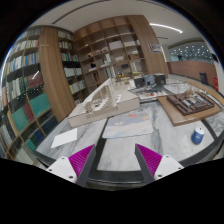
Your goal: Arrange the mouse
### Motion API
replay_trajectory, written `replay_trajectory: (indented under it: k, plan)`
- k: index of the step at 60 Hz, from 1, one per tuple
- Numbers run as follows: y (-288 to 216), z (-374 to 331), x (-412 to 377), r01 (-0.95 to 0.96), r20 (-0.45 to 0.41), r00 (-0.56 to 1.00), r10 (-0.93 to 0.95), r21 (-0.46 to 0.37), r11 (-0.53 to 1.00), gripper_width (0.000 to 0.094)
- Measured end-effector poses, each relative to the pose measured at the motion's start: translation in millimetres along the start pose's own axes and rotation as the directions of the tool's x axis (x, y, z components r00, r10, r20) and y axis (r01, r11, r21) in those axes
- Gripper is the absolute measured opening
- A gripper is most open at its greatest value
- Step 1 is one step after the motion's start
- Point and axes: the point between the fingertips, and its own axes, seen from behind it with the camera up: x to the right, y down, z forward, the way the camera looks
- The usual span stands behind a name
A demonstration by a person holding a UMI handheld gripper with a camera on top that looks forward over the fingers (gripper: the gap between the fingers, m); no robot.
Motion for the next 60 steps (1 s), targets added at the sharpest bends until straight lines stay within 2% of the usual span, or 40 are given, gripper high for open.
replay_trajectory:
  k: [6, 23, 30, 38, 41, 48, 54, 55, 58, 60]
  plan:
    - [5, -3, 35, 0.006, -0.067, 0.998, -0.007, -0.009, 1.0, 0.0815]
    - [23, -33, 225, 0.072, -0.238, 0.967, -0.089, -0.077, 0.994, 0.0813]
    - [27, -26, 300, 0.031, -0.309, 0.949, -0.059, -0.097, 0.995, 0.0812]
    - [30, 6, 352, -0.083, -0.321, 0.946, 0.045, -0.106, 0.991, 0.0816]
    - [17, 19, 366, -0.085, -0.333, 0.941, 0.054, -0.08, 0.993, 0.0809]
    - [1, 51, 378, -0.111, -0.35, 0.934, 0.077, -0.079, 0.991, 0.08]
    - [1, 65, 387, -0.031, -0.414, 0.91, -0.024, -0.124, 0.992, 0.0715]
    - [3, 65, 388, -0.004, -0.425, 0.903, -0.059, -0.146, 0.989, 0.0689]
    - [2, 69, 379, 0.021, -0.42, 0.904, -0.085, -0.156, 0.987, 0.0525]
    - [3, 70, 375, 0.001, -0.427, 0.902, -0.066, -0.149, 0.989, 0.0519]
